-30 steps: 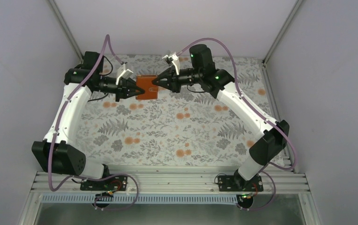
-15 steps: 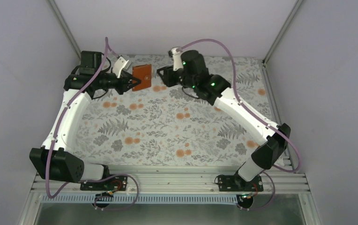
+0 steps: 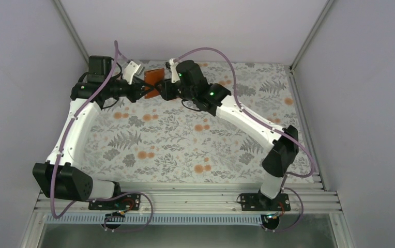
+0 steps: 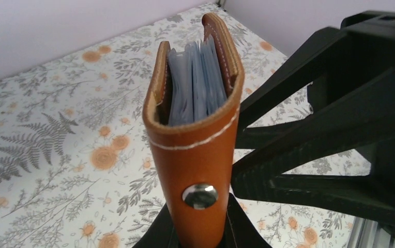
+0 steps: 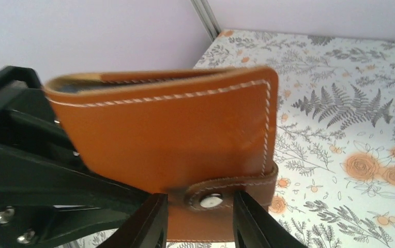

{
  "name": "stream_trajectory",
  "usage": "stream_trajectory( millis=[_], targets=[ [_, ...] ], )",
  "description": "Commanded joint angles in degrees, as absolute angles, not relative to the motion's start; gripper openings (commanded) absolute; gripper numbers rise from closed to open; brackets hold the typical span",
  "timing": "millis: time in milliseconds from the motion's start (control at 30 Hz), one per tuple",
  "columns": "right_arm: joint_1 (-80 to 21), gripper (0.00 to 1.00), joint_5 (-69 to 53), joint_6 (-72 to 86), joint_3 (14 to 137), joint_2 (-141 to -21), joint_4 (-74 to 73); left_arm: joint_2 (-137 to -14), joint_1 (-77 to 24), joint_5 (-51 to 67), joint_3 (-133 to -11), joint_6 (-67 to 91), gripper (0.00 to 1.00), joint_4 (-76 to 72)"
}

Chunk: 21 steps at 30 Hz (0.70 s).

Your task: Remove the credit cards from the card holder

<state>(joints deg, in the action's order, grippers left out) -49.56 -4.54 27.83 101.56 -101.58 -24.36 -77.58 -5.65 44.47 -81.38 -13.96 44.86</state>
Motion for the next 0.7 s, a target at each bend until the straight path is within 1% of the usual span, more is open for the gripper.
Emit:
stream_trajectory(
  millis=[0, 167, 333, 400, 433, 467, 667],
  targets=[
    [-49.78, 0.33, -3.75, 28.30, 105.60, -103.79, -24.84, -76.49, -5.71, 45.79, -81.38, -13.07, 0.02, 43.49],
    [-49.75, 0.22, 0.10, 28.98, 105.49, -104.73, -25.58, -76.43, -5.71, 46.45, -81.34, -13.60, 0.02, 43.77],
    [-49.80, 0.17, 2.26, 29.27, 106.30, -105.98, -26.91, -76.47, -5.76, 47.23, -81.22, -13.87, 0.02, 43.98],
    [-49.75, 0.11, 3.77, 29.23, 106.92, -106.26, -28.10, -76.47, -5.76, 47.37, -81.11, -14.02, 0.02, 44.04],
    [-49.81, 0.06, 4.33, 29.20, 106.91, -106.29, -28.26, -76.39, -5.74, 47.33, -81.06, -14.06, 0.02, 44.03],
    [-49.82, 0.04, 4.74, 29.13, 106.81, -106.14, -28.30, -76.38, -5.76, 47.30, -80.97, -14.11, 0.02, 44.03],
    [-47.85, 0.04, 5.56, 28.21, 102.72, -103.09, -27.60, -75.87, -5.63, 46.16, -80.68, -14.71, 0.02, 44.39]
  ],
)
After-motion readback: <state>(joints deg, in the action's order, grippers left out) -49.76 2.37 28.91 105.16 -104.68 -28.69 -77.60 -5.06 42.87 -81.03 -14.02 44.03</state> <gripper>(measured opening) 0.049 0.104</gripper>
